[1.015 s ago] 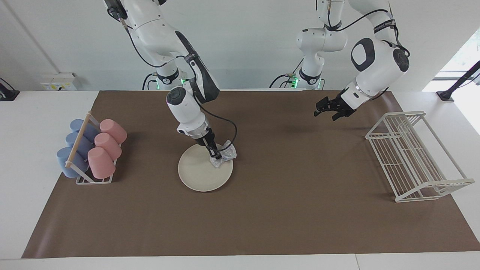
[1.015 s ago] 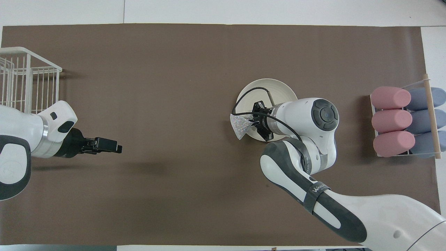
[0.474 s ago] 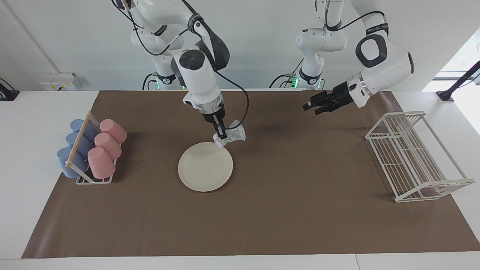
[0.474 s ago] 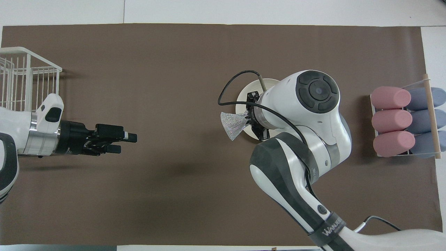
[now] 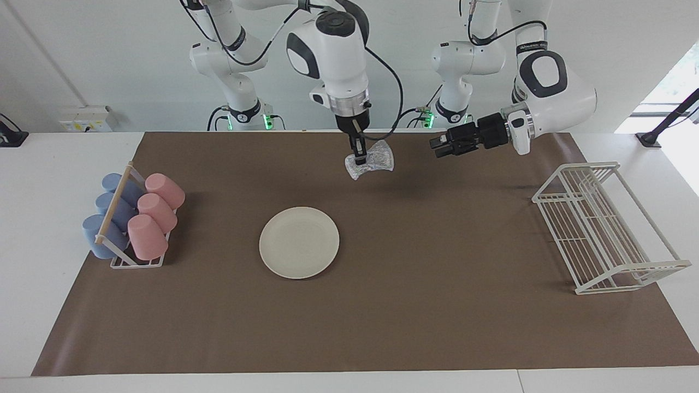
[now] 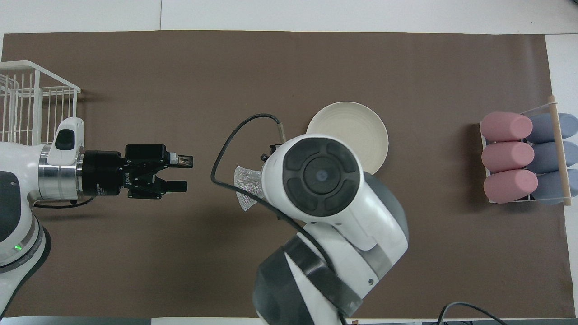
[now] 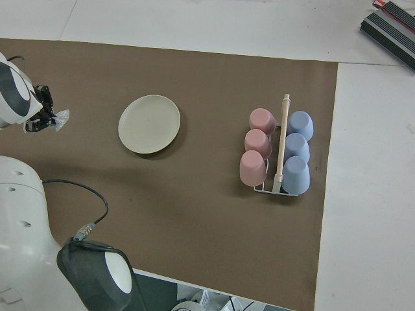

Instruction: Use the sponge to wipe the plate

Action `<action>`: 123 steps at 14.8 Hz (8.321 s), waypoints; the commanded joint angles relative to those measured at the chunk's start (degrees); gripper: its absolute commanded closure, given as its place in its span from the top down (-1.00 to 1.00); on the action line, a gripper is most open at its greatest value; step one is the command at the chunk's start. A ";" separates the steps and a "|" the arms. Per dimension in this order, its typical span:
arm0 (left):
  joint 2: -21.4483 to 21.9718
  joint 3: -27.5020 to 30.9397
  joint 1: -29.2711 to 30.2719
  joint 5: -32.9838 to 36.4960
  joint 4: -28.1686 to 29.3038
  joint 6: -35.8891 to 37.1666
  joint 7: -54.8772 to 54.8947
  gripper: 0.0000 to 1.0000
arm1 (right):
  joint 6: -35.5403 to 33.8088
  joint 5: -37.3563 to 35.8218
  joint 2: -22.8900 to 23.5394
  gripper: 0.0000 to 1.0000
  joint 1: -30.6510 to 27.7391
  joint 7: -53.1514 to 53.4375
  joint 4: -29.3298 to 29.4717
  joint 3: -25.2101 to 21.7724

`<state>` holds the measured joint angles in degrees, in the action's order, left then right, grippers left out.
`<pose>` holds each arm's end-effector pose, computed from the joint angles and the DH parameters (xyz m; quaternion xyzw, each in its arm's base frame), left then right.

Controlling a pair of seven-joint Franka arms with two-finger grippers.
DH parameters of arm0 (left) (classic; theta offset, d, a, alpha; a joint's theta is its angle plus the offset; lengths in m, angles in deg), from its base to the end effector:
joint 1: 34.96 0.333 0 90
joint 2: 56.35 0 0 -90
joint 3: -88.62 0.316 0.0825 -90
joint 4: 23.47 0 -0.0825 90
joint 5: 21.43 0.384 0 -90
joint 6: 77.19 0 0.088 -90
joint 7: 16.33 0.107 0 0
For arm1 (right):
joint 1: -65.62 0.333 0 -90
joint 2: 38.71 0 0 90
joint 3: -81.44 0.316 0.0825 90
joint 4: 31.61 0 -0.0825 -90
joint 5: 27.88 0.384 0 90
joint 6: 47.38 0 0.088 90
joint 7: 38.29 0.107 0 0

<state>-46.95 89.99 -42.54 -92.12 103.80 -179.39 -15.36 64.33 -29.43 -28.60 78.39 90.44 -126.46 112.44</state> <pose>0.4789 -0.1333 0.4760 0.8178 0.1469 -0.1365 0.5394 0.4672 0.4145 0.5289 -0.7335 0.6751 0.0273 0.0734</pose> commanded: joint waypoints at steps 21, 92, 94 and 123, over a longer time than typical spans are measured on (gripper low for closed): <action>-0.79 0.83 -4.73 -7.54 5.01 2.98 4.22 -1.00 | -0.79 -3.81 1.05 -1.00 3.23 6.88 2.66 -0.15; -19.51 0.22 -5.25 130.36 -14.76 -0.45 -43.07 1.00 | -24.52 1.64 -12.22 1.00 -12.59 -132.43 0.90 -34.69; -19.51 0.22 -5.17 130.36 -14.85 -0.53 -43.16 1.00 | -24.70 1.64 -12.22 1.00 -12.59 -132.51 0.90 -34.69; -7.30 1.01 0.02 76.59 -33.14 14.75 -21.54 1.00 | -24.96 1.55 -12.49 1.00 -12.68 -132.16 0.81 -34.60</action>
<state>-55.35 91.35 -42.76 -11.39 70.70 -166.93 -37.68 38.53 -28.89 -39.67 66.68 -40.16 -123.91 77.40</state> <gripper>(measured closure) 0.000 0.000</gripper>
